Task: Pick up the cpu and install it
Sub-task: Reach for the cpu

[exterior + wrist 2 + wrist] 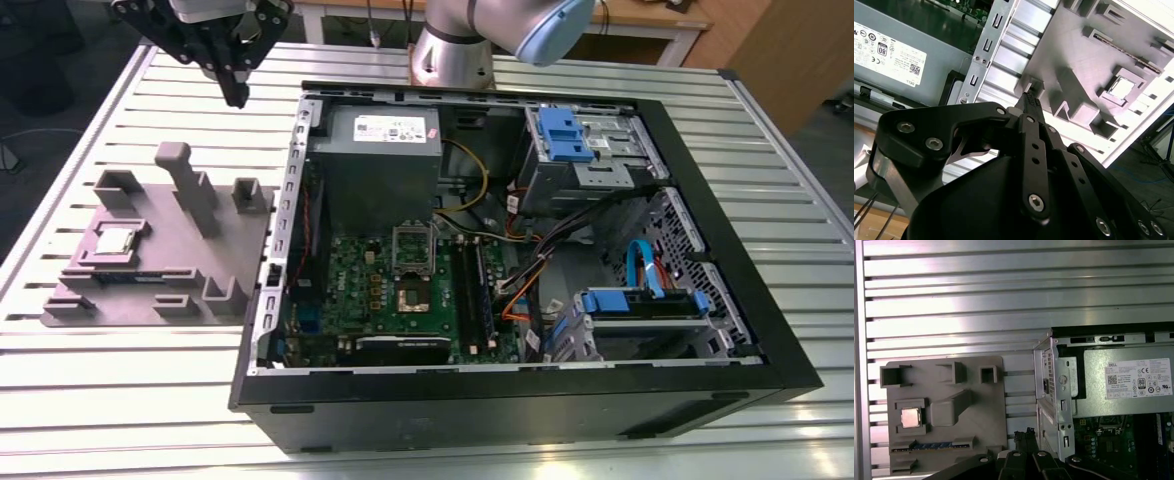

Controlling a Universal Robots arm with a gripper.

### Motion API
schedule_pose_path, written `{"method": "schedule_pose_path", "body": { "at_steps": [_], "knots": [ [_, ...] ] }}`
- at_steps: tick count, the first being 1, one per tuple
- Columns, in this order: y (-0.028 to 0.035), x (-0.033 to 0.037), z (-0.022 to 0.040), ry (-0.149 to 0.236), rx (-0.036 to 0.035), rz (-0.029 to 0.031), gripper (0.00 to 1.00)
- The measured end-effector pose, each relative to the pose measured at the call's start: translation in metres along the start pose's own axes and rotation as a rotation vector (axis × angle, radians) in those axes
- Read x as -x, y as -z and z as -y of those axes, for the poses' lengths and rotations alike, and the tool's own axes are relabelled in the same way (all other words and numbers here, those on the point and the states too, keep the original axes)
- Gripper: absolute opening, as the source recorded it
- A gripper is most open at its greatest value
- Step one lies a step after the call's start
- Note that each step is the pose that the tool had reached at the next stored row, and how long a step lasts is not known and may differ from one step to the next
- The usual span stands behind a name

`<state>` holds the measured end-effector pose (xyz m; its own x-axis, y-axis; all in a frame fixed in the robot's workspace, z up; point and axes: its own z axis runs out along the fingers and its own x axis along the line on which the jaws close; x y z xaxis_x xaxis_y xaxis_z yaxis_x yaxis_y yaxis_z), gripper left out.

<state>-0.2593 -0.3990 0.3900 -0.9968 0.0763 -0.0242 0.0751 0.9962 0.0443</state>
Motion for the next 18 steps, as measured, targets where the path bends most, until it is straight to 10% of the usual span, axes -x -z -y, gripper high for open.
{"method": "schedule_pose_path", "body": {
  "at_steps": [18],
  "knots": [
    [0.0001, -0.0042, 0.0003, 0.0, 0.0, 0.0, 0.1]
  ]
}}
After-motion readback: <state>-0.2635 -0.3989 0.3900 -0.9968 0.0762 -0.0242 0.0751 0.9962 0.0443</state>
